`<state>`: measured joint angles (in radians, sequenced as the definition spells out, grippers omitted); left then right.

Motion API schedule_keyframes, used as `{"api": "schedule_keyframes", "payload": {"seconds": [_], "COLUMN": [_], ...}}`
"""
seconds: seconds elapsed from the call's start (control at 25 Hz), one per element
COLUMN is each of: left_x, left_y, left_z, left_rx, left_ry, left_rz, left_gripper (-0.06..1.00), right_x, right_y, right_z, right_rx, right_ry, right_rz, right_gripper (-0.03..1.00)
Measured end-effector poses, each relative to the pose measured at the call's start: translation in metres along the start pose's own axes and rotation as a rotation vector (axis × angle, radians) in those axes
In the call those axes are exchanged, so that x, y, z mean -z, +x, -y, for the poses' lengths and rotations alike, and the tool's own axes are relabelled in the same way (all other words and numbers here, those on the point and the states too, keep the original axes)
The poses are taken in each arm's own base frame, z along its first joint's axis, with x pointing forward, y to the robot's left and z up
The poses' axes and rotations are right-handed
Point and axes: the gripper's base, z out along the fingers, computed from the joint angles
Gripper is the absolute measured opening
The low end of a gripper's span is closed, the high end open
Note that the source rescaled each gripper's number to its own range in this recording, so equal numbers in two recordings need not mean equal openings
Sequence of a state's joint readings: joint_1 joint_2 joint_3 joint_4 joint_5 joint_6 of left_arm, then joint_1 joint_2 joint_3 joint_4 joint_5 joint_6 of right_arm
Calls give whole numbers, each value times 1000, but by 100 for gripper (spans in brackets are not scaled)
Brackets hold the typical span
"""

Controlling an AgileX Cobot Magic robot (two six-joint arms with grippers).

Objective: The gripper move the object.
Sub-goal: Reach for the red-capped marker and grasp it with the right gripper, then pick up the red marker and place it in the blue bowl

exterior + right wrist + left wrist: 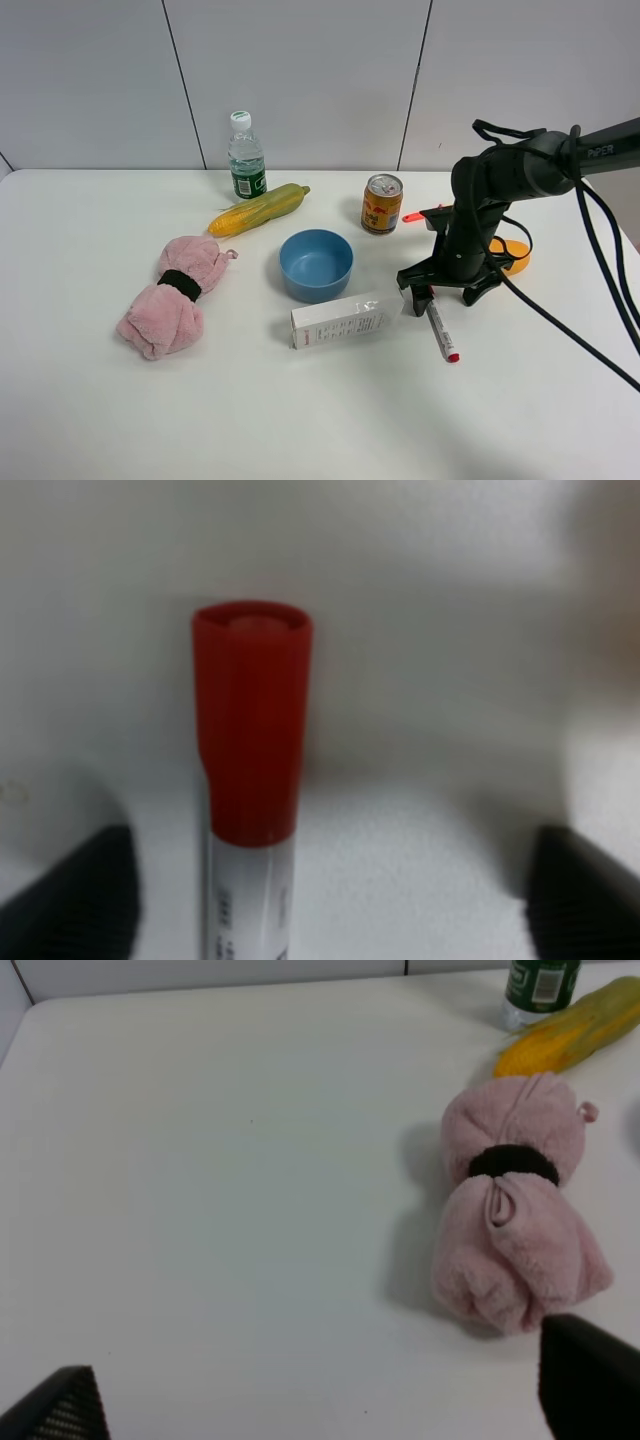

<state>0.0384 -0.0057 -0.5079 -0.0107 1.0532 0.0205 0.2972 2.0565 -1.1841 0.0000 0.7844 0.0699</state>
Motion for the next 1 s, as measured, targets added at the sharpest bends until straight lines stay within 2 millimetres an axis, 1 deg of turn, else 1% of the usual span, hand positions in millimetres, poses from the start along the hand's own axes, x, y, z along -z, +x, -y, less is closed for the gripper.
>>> {"api": "schedule_keyframes", "payload": {"seconds": [0.08,0.16,0.24,0.4,0.48,0.52,0.92,1.0], "left_x": [0,0,0,0,0,0,0,0], "left_y": [0,0,0,0,0,0,0,0], "left_z": [0,0,0,0,0,0,0,0], "left_rx": [0,0,0,0,0,0,0,0], "left_ry": [0,0,0,0,0,0,0,0], "left_rz": [0,0,0,0,0,0,0,0], "left_gripper": [100,100,100,100,100,100,100,100], "right_x": [0,0,0,0,0,0,0,4], "right_y": [0,0,0,1,2,2,2,3], "right_z": [0,0,0,0,0,0,0,0], "right_rx": [-1,-1,-1,-1,-1,-1,1,16], "right_ry": [0,0,0,1,2,2,2,2], "right_rz": [0,0,0,-8,-24,-27,-30,-25], "right_gripper": [57,45,35,20,5,0,0,0]}}
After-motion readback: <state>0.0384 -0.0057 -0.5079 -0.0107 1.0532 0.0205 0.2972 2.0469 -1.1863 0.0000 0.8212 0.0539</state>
